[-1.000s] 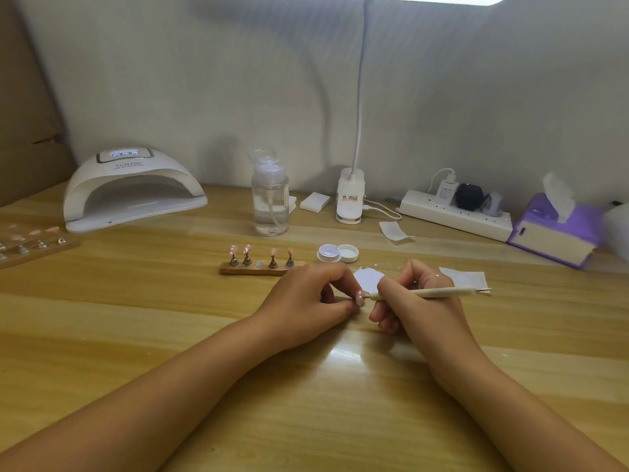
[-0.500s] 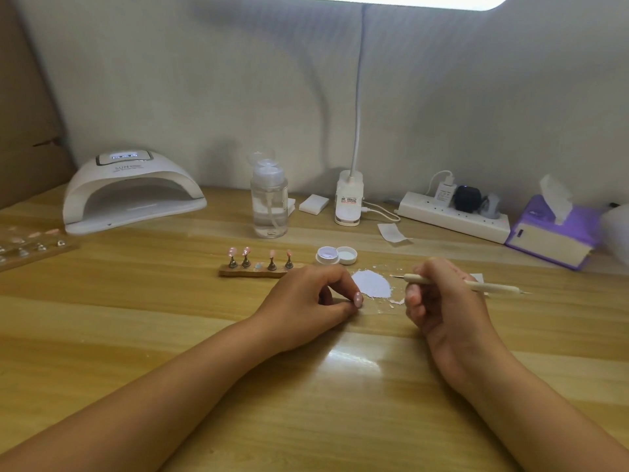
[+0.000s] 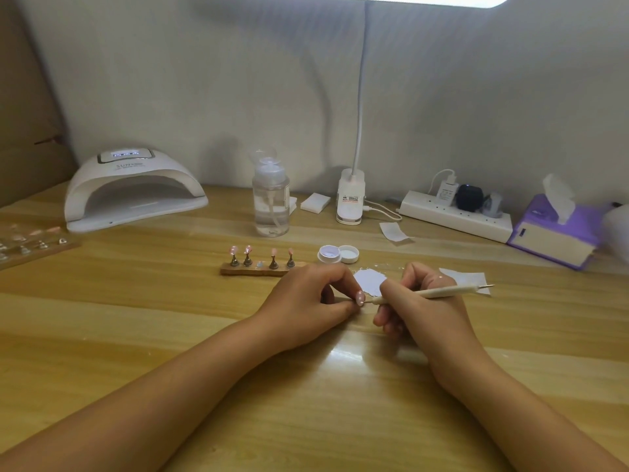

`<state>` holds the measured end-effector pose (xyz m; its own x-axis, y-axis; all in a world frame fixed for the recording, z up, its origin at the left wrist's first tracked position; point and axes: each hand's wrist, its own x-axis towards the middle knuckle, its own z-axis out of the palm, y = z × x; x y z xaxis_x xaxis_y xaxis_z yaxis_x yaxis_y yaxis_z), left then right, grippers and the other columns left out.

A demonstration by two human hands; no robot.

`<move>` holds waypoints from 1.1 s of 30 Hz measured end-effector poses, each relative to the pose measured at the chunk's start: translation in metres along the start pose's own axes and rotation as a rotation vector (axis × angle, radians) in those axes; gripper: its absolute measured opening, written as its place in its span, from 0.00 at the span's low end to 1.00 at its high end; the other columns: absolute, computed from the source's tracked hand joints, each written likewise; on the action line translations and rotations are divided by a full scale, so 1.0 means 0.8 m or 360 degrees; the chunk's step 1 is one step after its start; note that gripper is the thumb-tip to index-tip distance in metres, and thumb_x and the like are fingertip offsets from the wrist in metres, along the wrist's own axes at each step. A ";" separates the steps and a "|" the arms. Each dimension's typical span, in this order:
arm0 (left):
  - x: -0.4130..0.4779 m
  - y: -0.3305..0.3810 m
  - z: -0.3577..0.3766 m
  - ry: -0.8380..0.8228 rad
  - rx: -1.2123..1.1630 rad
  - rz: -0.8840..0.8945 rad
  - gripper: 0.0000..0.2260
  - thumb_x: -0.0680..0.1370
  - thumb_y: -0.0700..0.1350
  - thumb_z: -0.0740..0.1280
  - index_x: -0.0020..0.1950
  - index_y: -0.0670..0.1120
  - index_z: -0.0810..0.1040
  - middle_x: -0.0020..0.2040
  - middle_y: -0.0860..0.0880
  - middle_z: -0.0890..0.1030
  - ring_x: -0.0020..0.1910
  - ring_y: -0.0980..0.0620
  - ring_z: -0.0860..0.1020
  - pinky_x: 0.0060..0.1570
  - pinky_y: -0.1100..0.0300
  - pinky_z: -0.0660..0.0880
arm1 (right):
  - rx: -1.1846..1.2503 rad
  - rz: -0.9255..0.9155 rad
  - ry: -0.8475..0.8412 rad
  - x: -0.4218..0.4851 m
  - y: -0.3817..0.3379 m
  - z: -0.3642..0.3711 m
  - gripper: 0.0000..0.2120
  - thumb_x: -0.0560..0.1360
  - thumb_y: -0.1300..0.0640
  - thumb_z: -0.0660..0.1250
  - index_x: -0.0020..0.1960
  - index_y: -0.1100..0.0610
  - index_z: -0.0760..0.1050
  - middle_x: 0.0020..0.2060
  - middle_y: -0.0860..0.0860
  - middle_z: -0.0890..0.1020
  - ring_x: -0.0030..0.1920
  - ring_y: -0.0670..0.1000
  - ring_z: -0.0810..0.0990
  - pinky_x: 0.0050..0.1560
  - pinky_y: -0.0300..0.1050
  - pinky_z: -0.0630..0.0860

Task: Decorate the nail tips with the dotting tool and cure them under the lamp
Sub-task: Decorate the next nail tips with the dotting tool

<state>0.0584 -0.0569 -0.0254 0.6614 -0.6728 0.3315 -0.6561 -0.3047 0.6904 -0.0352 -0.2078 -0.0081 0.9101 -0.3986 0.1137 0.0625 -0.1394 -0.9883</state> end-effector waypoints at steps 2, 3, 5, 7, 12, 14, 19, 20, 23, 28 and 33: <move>0.000 0.000 0.000 0.0001 0.0001 0.0000 0.09 0.74 0.43 0.74 0.42 0.58 0.80 0.43 0.66 0.82 0.33 0.57 0.76 0.37 0.61 0.72 | -0.0002 0.0009 -0.0003 0.000 -0.001 0.002 0.14 0.66 0.59 0.67 0.25 0.49 0.68 0.26 0.59 0.81 0.22 0.49 0.74 0.24 0.36 0.70; 0.000 0.000 0.000 0.0000 0.0005 0.0001 0.10 0.74 0.43 0.74 0.42 0.59 0.80 0.43 0.66 0.82 0.34 0.57 0.76 0.37 0.61 0.72 | -0.0004 0.0015 -0.0006 0.000 -0.001 0.002 0.11 0.64 0.57 0.66 0.25 0.49 0.68 0.26 0.59 0.81 0.22 0.49 0.74 0.25 0.37 0.70; 0.001 0.001 0.000 -0.0004 0.0010 0.0002 0.10 0.74 0.44 0.73 0.42 0.60 0.79 0.43 0.66 0.82 0.33 0.58 0.76 0.37 0.61 0.72 | -0.0013 0.0014 -0.0011 0.001 0.000 0.003 0.09 0.62 0.56 0.66 0.26 0.49 0.68 0.26 0.60 0.81 0.22 0.49 0.74 0.25 0.37 0.70; 0.001 0.001 -0.001 -0.0006 0.0009 0.0006 0.11 0.74 0.43 0.73 0.42 0.60 0.79 0.43 0.66 0.82 0.33 0.59 0.76 0.37 0.63 0.71 | -0.0029 0.0008 -0.0014 0.001 0.001 0.003 0.09 0.62 0.56 0.66 0.26 0.49 0.68 0.26 0.59 0.82 0.23 0.49 0.74 0.26 0.37 0.71; 0.000 0.000 -0.001 -0.0002 0.0004 0.0008 0.10 0.74 0.43 0.73 0.42 0.60 0.79 0.43 0.66 0.82 0.33 0.57 0.76 0.37 0.60 0.73 | -0.0034 0.0000 -0.0017 0.001 0.002 0.003 0.09 0.62 0.56 0.66 0.26 0.49 0.68 0.26 0.59 0.82 0.23 0.49 0.75 0.26 0.37 0.71; 0.000 0.000 -0.001 -0.0002 0.0005 0.0005 0.10 0.74 0.43 0.73 0.42 0.60 0.79 0.43 0.66 0.82 0.33 0.57 0.76 0.37 0.60 0.73 | -0.0022 -0.0013 -0.0017 0.001 0.003 0.001 0.11 0.64 0.57 0.66 0.26 0.49 0.67 0.26 0.60 0.81 0.23 0.49 0.74 0.25 0.37 0.71; 0.000 -0.001 0.000 -0.0004 -0.0011 0.0004 0.09 0.74 0.42 0.73 0.43 0.57 0.81 0.43 0.65 0.82 0.33 0.58 0.75 0.37 0.62 0.71 | -0.0006 -0.0039 -0.0001 0.003 0.006 -0.002 0.19 0.71 0.65 0.66 0.25 0.49 0.67 0.26 0.60 0.81 0.22 0.49 0.74 0.25 0.37 0.71; 0.000 -0.001 0.000 -0.0004 -0.0015 0.0005 0.08 0.74 0.42 0.73 0.43 0.56 0.81 0.43 0.64 0.83 0.32 0.58 0.75 0.36 0.63 0.70 | -0.0012 -0.0036 0.0001 0.003 0.005 -0.001 0.19 0.70 0.64 0.66 0.25 0.49 0.67 0.26 0.59 0.81 0.22 0.49 0.74 0.25 0.36 0.71; 0.000 -0.002 0.001 0.0002 -0.0014 0.0007 0.06 0.74 0.41 0.73 0.44 0.53 0.82 0.43 0.63 0.83 0.33 0.58 0.75 0.37 0.64 0.70 | -0.0022 -0.0020 -0.0011 0.002 0.003 0.002 0.11 0.63 0.57 0.66 0.25 0.49 0.67 0.26 0.59 0.81 0.22 0.49 0.74 0.25 0.36 0.70; 0.000 -0.001 0.000 -0.0004 -0.0018 -0.0003 0.05 0.74 0.42 0.73 0.45 0.52 0.83 0.43 0.62 0.83 0.33 0.59 0.76 0.37 0.64 0.70 | -0.0010 -0.0005 -0.0008 0.002 0.005 0.003 0.09 0.62 0.56 0.65 0.26 0.50 0.67 0.26 0.59 0.81 0.23 0.48 0.74 0.25 0.36 0.70; 0.000 -0.001 0.000 -0.0004 -0.0014 0.0001 0.05 0.74 0.43 0.74 0.45 0.54 0.82 0.43 0.63 0.83 0.34 0.58 0.76 0.37 0.63 0.71 | 0.0018 0.0000 0.0014 0.003 0.005 0.001 0.11 0.64 0.57 0.66 0.26 0.50 0.67 0.26 0.59 0.81 0.22 0.49 0.74 0.25 0.36 0.70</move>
<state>0.0589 -0.0567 -0.0257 0.6602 -0.6747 0.3301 -0.6530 -0.2984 0.6960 -0.0321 -0.2083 -0.0118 0.9065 -0.4064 0.1144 0.0669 -0.1293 -0.9893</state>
